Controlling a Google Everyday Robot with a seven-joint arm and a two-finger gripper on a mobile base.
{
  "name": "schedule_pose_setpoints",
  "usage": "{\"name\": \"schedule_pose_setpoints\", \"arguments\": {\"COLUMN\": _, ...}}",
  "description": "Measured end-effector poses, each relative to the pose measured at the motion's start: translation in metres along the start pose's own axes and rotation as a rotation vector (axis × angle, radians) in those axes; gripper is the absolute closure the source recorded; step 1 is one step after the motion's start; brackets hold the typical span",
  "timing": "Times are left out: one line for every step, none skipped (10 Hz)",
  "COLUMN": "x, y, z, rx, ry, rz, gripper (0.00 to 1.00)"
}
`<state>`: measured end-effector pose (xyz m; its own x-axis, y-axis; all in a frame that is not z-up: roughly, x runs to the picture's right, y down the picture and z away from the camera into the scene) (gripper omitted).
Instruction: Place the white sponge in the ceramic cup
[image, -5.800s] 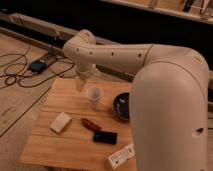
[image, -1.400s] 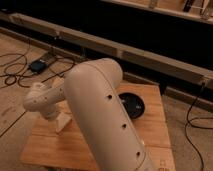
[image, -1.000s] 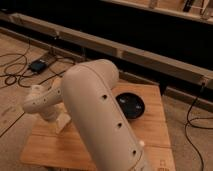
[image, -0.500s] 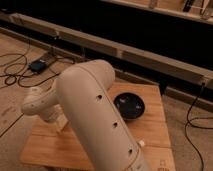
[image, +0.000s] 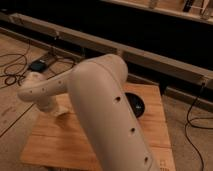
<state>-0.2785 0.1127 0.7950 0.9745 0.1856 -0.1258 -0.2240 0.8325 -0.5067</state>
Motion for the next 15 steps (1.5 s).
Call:
{"name": "schedule_pose_setpoints", "arguments": {"x": -0.001, "y": -0.012, "z": -0.017, "rx": 0.005, "ry": -0.042, "rz": 0.032, "gripper": 1.0}}
{"name": "schedule_pose_setpoints", "arguments": {"x": -0.001, "y": -0.027, "z": -0.036, "rx": 0.015, "ry": -0.089, "rz": 0.068, "gripper": 1.0}}
{"name": "schedule_pose_setpoints", "arguments": {"x": 0.002, "y": -0.037, "z": -0.046, "rx": 0.024, "ry": -0.114, "rz": 0.092, "gripper": 1.0}}
{"name": "schedule_pose_setpoints", "arguments": {"x": 0.006, "y": -0.049, "z": -0.057, "rx": 0.037, "ry": -0.141, "rz": 0.122, "gripper": 1.0}}
{"name": "schedule_pose_setpoints", "arguments": {"x": 0.011, "y": -0.061, "z": -0.069, "rx": 0.05, "ry": -0.172, "rz": 0.154, "gripper": 1.0}}
{"name": "schedule_pose_setpoints", "arguments": {"x": 0.016, "y": -0.074, "z": -0.082, "rx": 0.061, "ry": -0.206, "rz": 0.192, "gripper": 1.0}}
{"name": "schedule_pose_setpoints", "arguments": {"x": 0.024, "y": -0.089, "z": -0.097, "rx": 0.073, "ry": -0.244, "rz": 0.235, "gripper": 1.0}}
{"name": "schedule_pose_setpoints", "arguments": {"x": 0.03, "y": -0.097, "z": -0.106, "rx": 0.081, "ry": -0.263, "rz": 0.258, "gripper": 1.0}}
{"name": "schedule_pose_setpoints", "arguments": {"x": 0.038, "y": -0.106, "z": -0.115, "rx": 0.09, "ry": -0.283, "rz": 0.288, "gripper": 1.0}}
{"name": "schedule_pose_setpoints", "arguments": {"x": 0.053, "y": -0.118, "z": -0.126, "rx": 0.097, "ry": -0.302, "rz": 0.332, "gripper": 1.0}}
{"name": "schedule_pose_setpoints", "arguments": {"x": 0.062, "y": -0.123, "z": -0.131, "rx": 0.097, "ry": -0.307, "rz": 0.358, "gripper": 1.0}}
{"name": "schedule_pose_setpoints", "arguments": {"x": 0.075, "y": -0.127, "z": -0.133, "rx": 0.091, "ry": -0.303, "rz": 0.386, "gripper": 1.0}}
{"name": "schedule_pose_setpoints", "arguments": {"x": 0.086, "y": -0.128, "z": -0.134, "rx": 0.083, "ry": -0.292, "rz": 0.408, "gripper": 1.0}}
{"name": "schedule_pose_setpoints", "arguments": {"x": 0.096, "y": -0.127, "z": -0.134, "rx": 0.071, "ry": -0.279, "rz": 0.428, "gripper": 1.0}}
{"name": "schedule_pose_setpoints", "arguments": {"x": 0.105, "y": -0.126, "z": -0.132, "rx": 0.056, "ry": -0.263, "rz": 0.447, "gripper": 1.0}}
